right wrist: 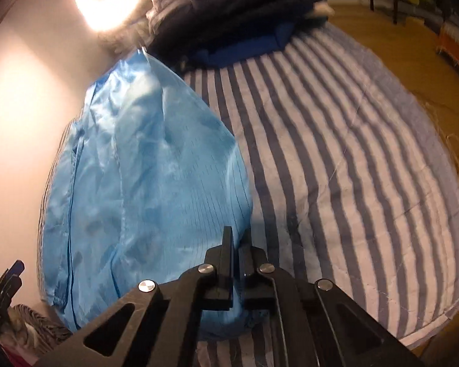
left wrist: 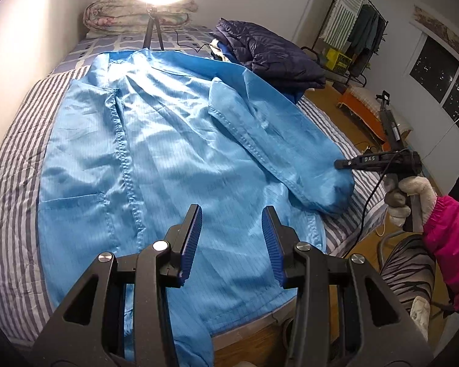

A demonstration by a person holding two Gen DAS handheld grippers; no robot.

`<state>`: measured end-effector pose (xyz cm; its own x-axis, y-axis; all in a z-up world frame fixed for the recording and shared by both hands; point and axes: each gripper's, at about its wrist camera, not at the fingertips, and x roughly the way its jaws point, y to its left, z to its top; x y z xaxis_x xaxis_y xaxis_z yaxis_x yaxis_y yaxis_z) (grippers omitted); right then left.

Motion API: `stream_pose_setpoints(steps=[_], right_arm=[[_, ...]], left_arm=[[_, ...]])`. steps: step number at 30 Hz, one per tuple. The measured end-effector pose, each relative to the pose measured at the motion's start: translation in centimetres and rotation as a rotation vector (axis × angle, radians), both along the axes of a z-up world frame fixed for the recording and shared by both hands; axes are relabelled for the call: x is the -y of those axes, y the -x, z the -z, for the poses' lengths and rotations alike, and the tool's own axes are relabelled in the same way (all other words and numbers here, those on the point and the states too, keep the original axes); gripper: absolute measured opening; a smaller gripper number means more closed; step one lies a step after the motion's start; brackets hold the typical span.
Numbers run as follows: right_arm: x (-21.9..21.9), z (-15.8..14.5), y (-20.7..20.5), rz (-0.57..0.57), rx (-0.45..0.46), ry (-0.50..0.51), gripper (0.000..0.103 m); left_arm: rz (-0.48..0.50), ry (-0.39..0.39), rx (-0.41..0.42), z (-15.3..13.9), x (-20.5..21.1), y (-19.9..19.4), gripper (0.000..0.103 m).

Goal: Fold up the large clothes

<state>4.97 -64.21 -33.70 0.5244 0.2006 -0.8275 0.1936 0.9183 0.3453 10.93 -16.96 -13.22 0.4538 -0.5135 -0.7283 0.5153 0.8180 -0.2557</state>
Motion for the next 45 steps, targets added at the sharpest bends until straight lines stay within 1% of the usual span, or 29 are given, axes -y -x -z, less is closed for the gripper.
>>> stream_pose_setpoints(steps=[1, 3, 4, 6, 8, 10, 11, 12, 14, 16, 18, 21, 23, 25, 26, 27, 28, 29, 31, 34, 36, 37, 38, 39, 40, 44, 45], right_arm=[[-0.3, -0.8, 0.2, 0.012, 0.019, 0.038, 0.0], [-1.4, -3.3, 0.7, 0.021, 0.076, 0.162, 0.0], [-1.7, -4.2, 0.8, 0.021, 0.095, 0.205, 0.0], [-3.2, -7.3, 1.2, 0.025, 0.161, 0.346, 0.0], [-4.5, -10.1, 1.6, 0.025, 0.228, 0.452, 0.0], [-6.4, -12.8, 2.1, -0.003, 0.311, 0.514, 0.0], [-7.7, -14.0, 2.4, -0.038, 0.353, 0.529, 0.0], [-9.4, -14.9, 2.8, -0.09, 0.388, 0.543, 0.0], [-12.5, -15.4, 3.4, -0.188, 0.418, 0.562, 0.0], [-15.5, -14.7, 3.8, -0.29, 0.405, 0.548, 0.0], [-18.8, -12.8, 4.2, -0.403, 0.36, 0.516, 0.0], [-22.2, -9.7, 5.4, -0.521, 0.298, 0.432, 0.0], [-24.1, -7.9, 5.9, -0.583, 0.278, 0.384, 0.0], [-25.9, -6.2, 6.1, -0.626, 0.244, 0.309, 0.0], [-26.9, -5.2, 6.0, -0.669, 0.218, 0.254, 0.004], [-27.5, -4.6, 6.2, -0.697, 0.208, 0.225, 0.006], [-28.1, -4.1, 6.6, -0.722, 0.199, 0.214, 0.027], [-28.5, -3.9, 7.1, -0.745, 0.199, 0.206, 0.038], [-28.3, -4.3, 8.0, -0.768, 0.223, 0.183, 0.039], [-25.6, -5.5, 8.0, -0.735, 0.237, 0.103, 0.041], [-22.1, -6.2, 7.3, -0.656, 0.245, 0.04, 0.043], [-20.9, -6.4, 6.9, -0.62, 0.247, 0.028, 0.043], [-18.9, -6.5, 6.5, -0.56, 0.244, 0.012, 0.044], [-17.0, -6.5, 6.0, -0.509, 0.239, -0.008, 0.045], [-15.3, -6.3, 5.6, -0.47, 0.233, -0.028, 0.046], [-10.4, -5.5, 3.7, -0.35, 0.199, -0.069, 0.046], [-9.3, -5.2, 3.2, -0.324, 0.193, -0.082, 0.046]], left_arm=[[-0.001, -0.002, 0.001, 0.0, -0.2, -0.1, 0.041], [0.0, -0.003, 0.003, -0.1, -0.6, -0.1, 0.041], [0.0, -0.004, 0.005, -0.1, -0.8, -0.2, 0.041], [-0.005, -0.002, 0.008, -0.1, -1.2, -0.3, 0.041], [-0.015, 0.011, 0.005, -0.1, -1.7, -0.4, 0.041], [-0.026, 0.02, 0.006, -0.2, -2.1, -0.5, 0.041], [-0.033, 0.025, 0.006, -0.2, -2.3, -0.5, 0.041], [-0.037, 0.029, 0.006, -0.2, -2.5, -0.5, 0.041], [-0.053, 0.038, 0.001, -0.2, -3.1, -0.7, 0.041], [-0.073, 0.045, -0.011, -0.1, -3.9, -1.0, 0.041], [-0.086, 0.049, -0.019, 0.1, -4.4, -1.1, 0.041], [-0.098, 0.064, -0.049, 0.6, -5.3, -1.5, 0.041], [-0.114, 0.088, -0.086, 1.3, -5.9, -2.1, 0.041], [-0.143, 0.119, -0.12, 1.9, -6.5, -2.7, 0.041], [-0.16, 0.132, -0.134, 2.2, -6.8, -3.0, 0.041], [-0.174, 0.14, -0.145, 2.4, -7.1, -3.2, 0.041], [-0.186, 0.144, -0.155, 2.6, -7.3, -3.4, 0.041], [-0.193, 0.147, -0.168, 2.9, -7.5, -3.6, 0.041], [-0.195, 0.146, -0.188, 3.4, -7.4, -3.7, 0.041], [-0.187, 0.139, -0.217, 4.2, -6.9, -3.5, 0.041], [-0.164, 0.146, -0.245, 4.7, -6.1, -3.0, 0.041], [-0.143, 0.148, -0.264, 5.1, -5.5, -2.6, 0.041], [-0.124, 0.145, -0.279, 5.4, -5.0, -2.3, 0.041], [-0.111, 0.142, -0.293, 5.6, -4.5, -2.0, 0.045], [-0.097, 0.142, -0.315, 6.0, -4.0, -1.6, 0.051], [-0.047, 0.184, -0.41, 7.6, -2.0, -0.8, 0.052], [-0.038, 0.185, -0.414, 7.8, -1.6, -0.7, 0.052]])
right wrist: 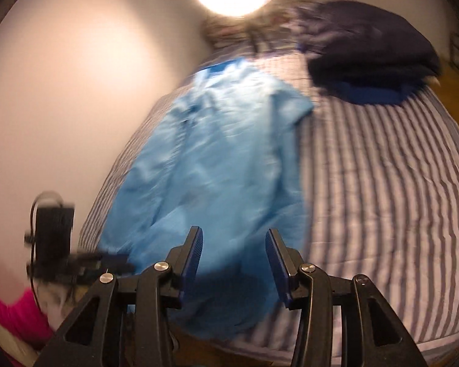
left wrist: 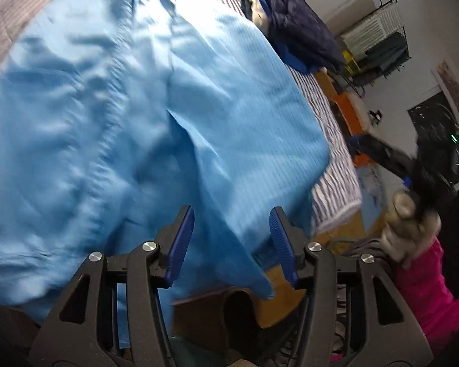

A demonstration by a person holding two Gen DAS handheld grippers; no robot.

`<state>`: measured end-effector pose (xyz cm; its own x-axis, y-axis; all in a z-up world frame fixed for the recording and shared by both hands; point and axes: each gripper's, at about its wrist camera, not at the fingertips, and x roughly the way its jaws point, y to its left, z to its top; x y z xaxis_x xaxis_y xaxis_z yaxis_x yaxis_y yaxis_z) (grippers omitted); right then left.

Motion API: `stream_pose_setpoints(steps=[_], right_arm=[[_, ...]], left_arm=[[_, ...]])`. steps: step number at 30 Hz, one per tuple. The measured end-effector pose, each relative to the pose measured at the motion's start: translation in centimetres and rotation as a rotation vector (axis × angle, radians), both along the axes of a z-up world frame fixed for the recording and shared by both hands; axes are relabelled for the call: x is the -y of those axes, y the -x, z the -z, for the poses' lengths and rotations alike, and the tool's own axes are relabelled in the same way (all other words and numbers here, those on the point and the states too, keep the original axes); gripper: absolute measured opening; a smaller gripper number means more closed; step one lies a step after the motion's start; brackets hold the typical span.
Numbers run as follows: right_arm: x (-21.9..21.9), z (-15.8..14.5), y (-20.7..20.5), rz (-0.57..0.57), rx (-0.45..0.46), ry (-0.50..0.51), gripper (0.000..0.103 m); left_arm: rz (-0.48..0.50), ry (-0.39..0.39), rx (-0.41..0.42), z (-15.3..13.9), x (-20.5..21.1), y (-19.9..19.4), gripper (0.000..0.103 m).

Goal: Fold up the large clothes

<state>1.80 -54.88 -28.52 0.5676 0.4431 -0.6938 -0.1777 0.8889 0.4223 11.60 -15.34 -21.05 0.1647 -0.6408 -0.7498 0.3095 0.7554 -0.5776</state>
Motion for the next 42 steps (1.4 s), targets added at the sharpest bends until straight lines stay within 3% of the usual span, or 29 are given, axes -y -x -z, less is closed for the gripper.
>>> stream_pose_setpoints(steps=[1, 2, 3, 4, 6, 10, 11, 13, 15, 17, 19, 20, 22, 25, 28, 30, 32, 33, 34, 35, 38, 42], right_arm=[[0.9, 0.1, -0.6, 0.014, -0.006, -0.014, 0.046], [1.6, 0.2, -1.2, 0.027, -0.013, -0.032, 0.046], [2.3, 0.5, -1.9, 0.04, -0.021, -0.056, 0.046], [2.8, 0.6, -2.5, 0.048, -0.026, -0.069, 0.046], [3.7, 0.9, -4.3, 0.057, -0.03, -0.092, 0.046], [4.2, 1.3, -8.3, 0.056, -0.025, -0.094, 0.051], [4.3, 1.6, -9.8, 0.062, -0.029, -0.094, 0.053], [4.5, 2.2, -12.6, 0.064, -0.045, -0.11, 0.053], [4.4, 3.1, -15.5, 0.076, -0.061, -0.113, 0.053], [4.5, 4.0, -17.7, 0.088, -0.085, -0.129, 0.053], [4.5, 4.9, -19.6, 0.109, -0.106, -0.135, 0.052], [4.5, 5.2, -20.4, 0.115, -0.113, -0.137, 0.05], [4.4, 5.7, -21.4, 0.125, -0.118, -0.145, 0.046], [4.3, 6.3, -22.4, 0.13, -0.123, -0.171, 0.035], [4.1, 6.2, -23.3, 0.127, -0.118, -0.146, 0.032], [4.2, 6.0, -23.8, 0.131, -0.112, -0.149, 0.032], [4.5, 5.7, -24.3, 0.137, -0.101, -0.158, 0.032], [4.7, 5.5, -24.6, 0.139, -0.096, -0.165, 0.032], [4.9, 5.4, -24.8, 0.142, -0.093, -0.169, 0.032], [5.0, 5.2, -25.0, 0.148, -0.086, -0.173, 0.026], [5.1, 4.5, -25.5, 0.152, -0.065, -0.166, 0.006], [5.0, 3.4, -25.7, 0.161, -0.029, -0.122, 0.0]], left_arm=[[0.012, -0.012, 0.007, 0.2, 0.6, 0.2, 0.049], [0.027, -0.037, 0.024, 0.3, 1.1, 0.3, 0.038], [0.038, -0.072, 0.031, 0.5, 1.4, 0.3, 0.005], [0.039, -0.103, 0.033, 0.6, 1.5, 0.3, 0.001], [0.007, -0.14, 0.052, 0.5, 0.4, 0.5, 0.001], [-0.051, -0.299, 0.161, -0.9, -1.4, 1.2, 0.004], [-0.049, -0.332, 0.184, -1.4, -1.5, 1.6, 0.009], [-0.046, -0.371, 0.245, -2.8, -1.2, 2.5, 0.033], [-0.048, -0.388, 0.335, -4.5, -0.9, 3.8, 0.035], [-0.005, -0.372, 0.391, -5.9, 0.3, 5.3, 0.035], [0.069, -0.324, 0.387, -6.0, 2.2, 6.0, 0.036], [0.114, -0.303, 0.364, -5.6, 3.3, 6.2, 0.037], [0.201, -0.296, 0.327, -4.1, 5.5, 6.8, 0.049], [0.301, -0.336, 0.309, -1.6, 8.3, 7.2, 0.049], [0.377, -0.361, 0.264, 0.8, 9.7, 7.7, 0.049], [0.4, -0.412, 0.283, 1.7, 10.1, 8.3, 0.049], [0.396, -0.445, 0.295, 2.5, 10.2, 8.4, 0.037], [0.387, -0.457, 0.305, 2.5, 10.1, 8.3, 0.021], [0.387, -0.435, 0.296, 2.3, 9.9, 8.0, 0.008], [0.384, -0.402, 0.274, 2.0, 9.6, 7.8, 0.005], [0.367, -0.336, 0.234, 1.1, 8.7, 7.4, 0.002], [0.364, -0.294, 0.238, -0.4, 8.5, 8.0, 0.002]])
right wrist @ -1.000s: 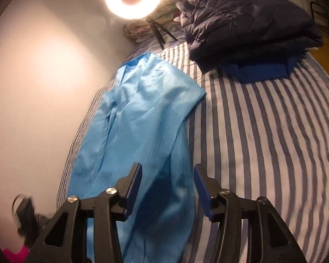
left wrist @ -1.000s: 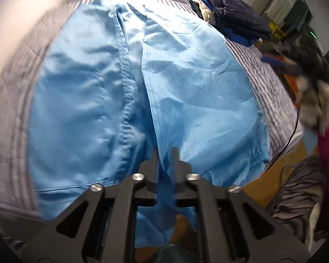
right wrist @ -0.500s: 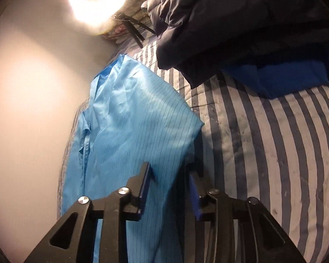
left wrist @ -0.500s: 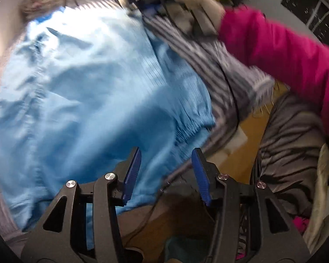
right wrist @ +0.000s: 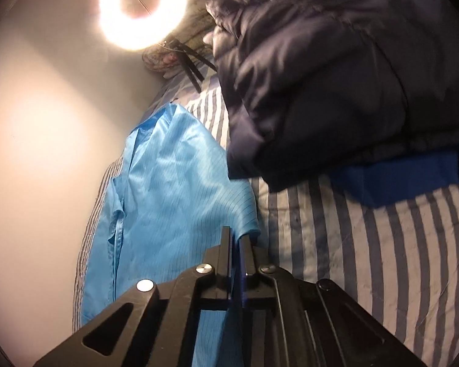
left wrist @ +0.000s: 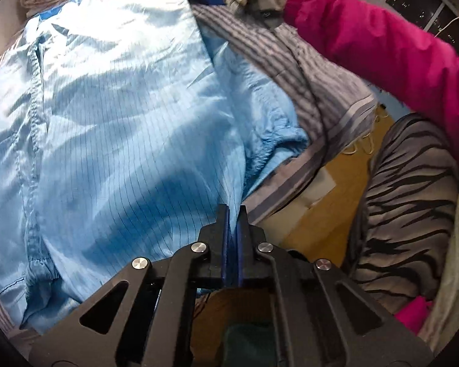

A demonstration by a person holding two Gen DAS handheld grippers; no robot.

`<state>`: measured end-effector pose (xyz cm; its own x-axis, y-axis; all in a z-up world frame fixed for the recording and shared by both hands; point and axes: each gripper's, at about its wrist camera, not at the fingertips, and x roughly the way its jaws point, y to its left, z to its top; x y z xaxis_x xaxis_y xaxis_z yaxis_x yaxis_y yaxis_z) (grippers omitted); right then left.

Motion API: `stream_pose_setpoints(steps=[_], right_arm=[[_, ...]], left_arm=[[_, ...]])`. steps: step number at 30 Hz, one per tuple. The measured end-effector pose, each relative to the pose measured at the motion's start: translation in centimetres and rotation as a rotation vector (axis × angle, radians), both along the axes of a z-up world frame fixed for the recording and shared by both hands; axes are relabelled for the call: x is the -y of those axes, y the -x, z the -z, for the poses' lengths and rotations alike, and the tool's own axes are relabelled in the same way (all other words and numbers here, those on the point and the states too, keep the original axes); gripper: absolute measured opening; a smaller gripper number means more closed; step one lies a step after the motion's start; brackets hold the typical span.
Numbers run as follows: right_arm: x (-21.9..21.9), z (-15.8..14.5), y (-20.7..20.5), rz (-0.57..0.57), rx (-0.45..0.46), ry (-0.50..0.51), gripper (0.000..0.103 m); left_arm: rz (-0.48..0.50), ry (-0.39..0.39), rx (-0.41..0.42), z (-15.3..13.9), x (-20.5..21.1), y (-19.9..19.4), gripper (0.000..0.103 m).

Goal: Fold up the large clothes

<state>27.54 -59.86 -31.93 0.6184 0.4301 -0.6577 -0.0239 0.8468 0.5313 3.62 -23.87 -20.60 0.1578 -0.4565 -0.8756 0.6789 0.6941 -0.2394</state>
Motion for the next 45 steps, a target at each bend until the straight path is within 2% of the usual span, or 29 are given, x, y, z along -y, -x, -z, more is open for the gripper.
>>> stream_pose_setpoints(steps=[7, 10, 12, 13, 14, 17, 18, 19, 21, 22, 25, 29, 31, 32, 33, 34, 35, 37, 39, 41, 45], right_arm=[[0.2, -1.4, -0.5, 0.022, 0.043, 0.058, 0.0], [0.1, -1.3, -0.8, 0.013, 0.04, 0.078, 0.001], [0.0, -0.9, -0.7, -0.022, 0.021, 0.087, 0.009], [0.2, -0.7, -0.6, -0.041, 0.003, 0.069, 0.029], [0.7, -0.5, -0.2, -0.061, -0.007, 0.033, 0.045], [2.6, -0.2, 1.6, -0.066, -0.004, -0.008, 0.045], [3.3, -0.1, 2.1, -0.061, -0.007, -0.005, 0.045], [4.2, 0.0, 2.7, -0.045, -0.014, 0.0, 0.045], [5.6, 0.3, 3.4, -0.019, -0.026, -0.012, 0.044], [6.3, 0.4, 3.8, -0.006, -0.028, -0.025, 0.044], [7.9, 0.2, 4.7, 0.022, -0.024, -0.048, 0.044], [9.4, -0.3, 5.7, 0.034, -0.005, -0.072, 0.044], [9.8, -0.4, 6.0, 0.025, -0.001, -0.081, 0.044], [9.9, -0.3, 6.1, 0.021, -0.004, -0.086, 0.045], [9.9, -0.1, 6.1, 0.017, -0.008, -0.089, 0.045], [9.8, 0.0, 6.2, 0.014, -0.01, -0.091, 0.045], [9.9, 0.1, 6.2, 0.011, -0.015, -0.094, 0.045], [8.9, 0.6, 5.8, 0.001, -0.023, -0.106, 0.048], [8.2, 1.2, 5.6, -0.013, -0.032, -0.13, 0.051], [7.6, 1.7, 5.5, -0.029, -0.044, -0.15, 0.051], [5.2, 2.6, 4.9, -0.086, -0.068, -0.144, 0.051]], left_arm=[[0.067, 0.078, -0.008, -2.7, 1.3, 1.0, 0.001], [0.104, 0.081, -0.028, -2.1, 3.0, 1.0, 0.001], [0.137, 0.059, -0.045, -1.0, 4.0, 1.0, 0.001], [0.155, 0.032, -0.063, -0.2, 4.6, 1.0, 0.001], [0.16, 0.014, -0.074, 0.3, 5.1, 1.0, 0.001], [0.149, -0.004, -0.027, -0.4, 5.3, 1.4, 0.003], [0.143, -0.004, -0.005, -0.7, 5.6, 1.4, 0.012], [0.135, -0.003, 0.028, -1.2, 5.8, 1.5, 0.034], [0.133, 0.017, 0.065, -1.8, 6.4, 1.5, 0.059], [0.146, 0.026, 0.081, -2.0, 7.0, 1.4, 0.06], [0.169, -0.025, 0.126, -1.0, 9.9, 0.9, 0.061], [0.174, -0.141, 0.132, 2.3, 11.8, -0.6, 0.061], [0.161, -0.157, 0.122, 3.3, 11.8, -1.3, 0.057], [0.157, -0.138, 0.116, 3.4, 11.8, -1.6, 0.049], [0.156, -0.12, 0.111, 3.3, 11.4, -1.8, 0.027], [0.151, -0.107, 0.1, 3.0, 11.1, -2.2, 0.013], [0.131, -0.085, 0.088, 2.4, 10.3, -2.7, 0.009], [0.072, -0.019, 0.073, 0.8, 8.1, -3.4, 0.008], [-0.029, 0.043, 0.079, -1.5, 4.0, -4.3, 0.007], [-0.138, 0.076, 0.09, -3.2, -0.1, -5.1, 0.007], [-0.355, 0.123, 0.074, -4.2, -7.3, -6.6, 0.007]])
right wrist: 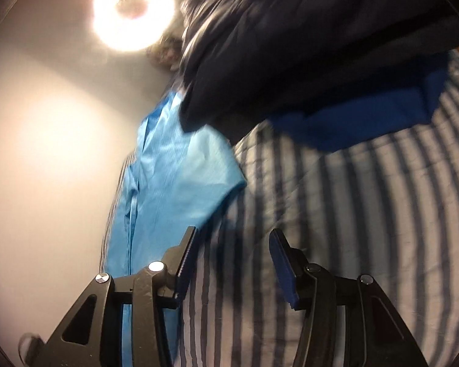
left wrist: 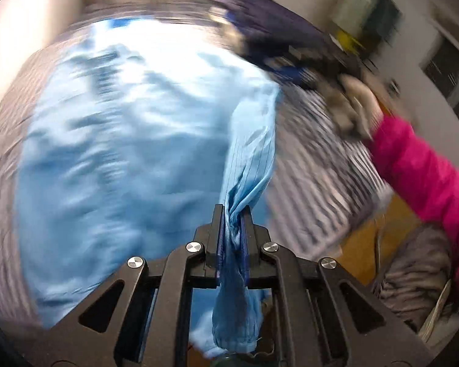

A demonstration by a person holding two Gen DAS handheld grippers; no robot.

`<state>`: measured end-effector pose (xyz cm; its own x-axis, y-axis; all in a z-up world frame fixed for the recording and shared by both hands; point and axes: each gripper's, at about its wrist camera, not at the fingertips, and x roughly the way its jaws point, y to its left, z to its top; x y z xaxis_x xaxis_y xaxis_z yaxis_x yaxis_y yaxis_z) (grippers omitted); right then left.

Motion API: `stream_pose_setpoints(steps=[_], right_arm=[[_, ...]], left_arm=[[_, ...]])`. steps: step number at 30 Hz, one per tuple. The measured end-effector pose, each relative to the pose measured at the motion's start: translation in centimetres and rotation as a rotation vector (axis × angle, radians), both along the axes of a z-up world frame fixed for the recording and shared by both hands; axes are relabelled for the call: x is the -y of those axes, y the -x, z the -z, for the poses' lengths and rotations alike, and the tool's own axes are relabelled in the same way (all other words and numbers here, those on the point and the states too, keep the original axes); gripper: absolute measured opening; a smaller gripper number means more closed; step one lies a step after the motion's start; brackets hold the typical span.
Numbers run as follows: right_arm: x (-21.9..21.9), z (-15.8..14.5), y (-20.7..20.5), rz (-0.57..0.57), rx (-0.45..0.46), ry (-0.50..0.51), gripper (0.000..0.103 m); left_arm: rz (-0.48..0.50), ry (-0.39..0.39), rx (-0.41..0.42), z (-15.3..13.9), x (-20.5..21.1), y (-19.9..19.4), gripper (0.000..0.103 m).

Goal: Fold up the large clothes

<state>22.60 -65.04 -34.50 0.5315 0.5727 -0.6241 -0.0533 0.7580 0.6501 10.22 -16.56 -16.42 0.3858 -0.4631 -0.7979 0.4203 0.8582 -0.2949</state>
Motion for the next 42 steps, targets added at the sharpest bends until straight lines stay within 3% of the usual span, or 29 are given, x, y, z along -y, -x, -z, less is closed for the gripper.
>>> stream_pose_setpoints(steps=[5, 9, 14, 16, 19, 24, 29, 31, 33, 34, 35, 37, 41, 42], right_arm=[[-3.2, 1.1, -0.7, -0.086, -0.031, -0.007, 0.051], [-6.4, 1.6, -1.4, -0.139, -0.044, 0.033, 0.051], [-8.9, 1.6, -3.0, -0.115, -0.036, 0.105, 0.048], [-8.4, 0.9, -4.1, -0.063, -0.019, 0.071, 0.048], [-7.5, 0.3, -5.2, -0.003, 0.002, -0.064, 0.048], [-8.1, 1.9, -5.7, 0.018, -0.047, -0.012, 0.048], [-7.7, 2.8, -6.7, 0.066, -0.09, -0.069, 0.049], [-7.1, 3.1, -6.6, 0.093, -0.116, -0.152, 0.05], [-6.6, 3.9, -6.5, 0.091, -0.154, -0.258, 0.033], [-5.8, 3.9, -6.5, 0.089, -0.165, -0.259, 0.015], [-5.9, 3.6, -6.4, 0.089, -0.168, -0.229, 0.005], [-6.0, 1.8, -6.3, 0.109, -0.13, -0.09, 0.001], [-6.8, -4.7, -5.2, 0.104, 0.074, 0.293, 0.0], [-7.4, -5.8, -4.9, 0.093, 0.116, 0.39, 0.0]], left_arm=[[-0.127, 0.051, -0.062, 1.2, -4.6, -0.8, 0.007], [-0.112, 0.055, -0.067, 1.4, -4.5, -0.3, 0.007], [-0.101, 0.052, -0.059, 1.4, -3.9, -0.1, 0.007], [-0.083, 0.046, -0.063, 1.8, -3.7, -0.2, 0.007], [-0.052, 0.039, -0.065, 1.9, -2.8, 0.4, 0.007], [-0.016, 0.017, -0.052, 1.9, -1.5, 1.0, 0.007], [-0.013, 0.015, -0.051, 1.7, -1.6, 0.9, 0.007], [-0.014, 0.017, -0.055, 1.7, -1.7, 0.9, 0.007], [-0.01, 0.02, -0.058, 1.7, -1.6, 0.9, 0.007], [-0.003, 0.019, -0.057, 1.7, -1.4, 1.0, 0.007], [0.004, 0.02, -0.055, 1.7, -1.3, 1.1, 0.007], [0.023, 0.034, -0.054, 1.4, -0.8, 1.4, 0.007], [0.098, 0.102, -0.074, 1.1, 1.6, 1.9, 0.007], [0.155, 0.122, -0.091, 1.4, 3.3, 2.2, 0.007]])
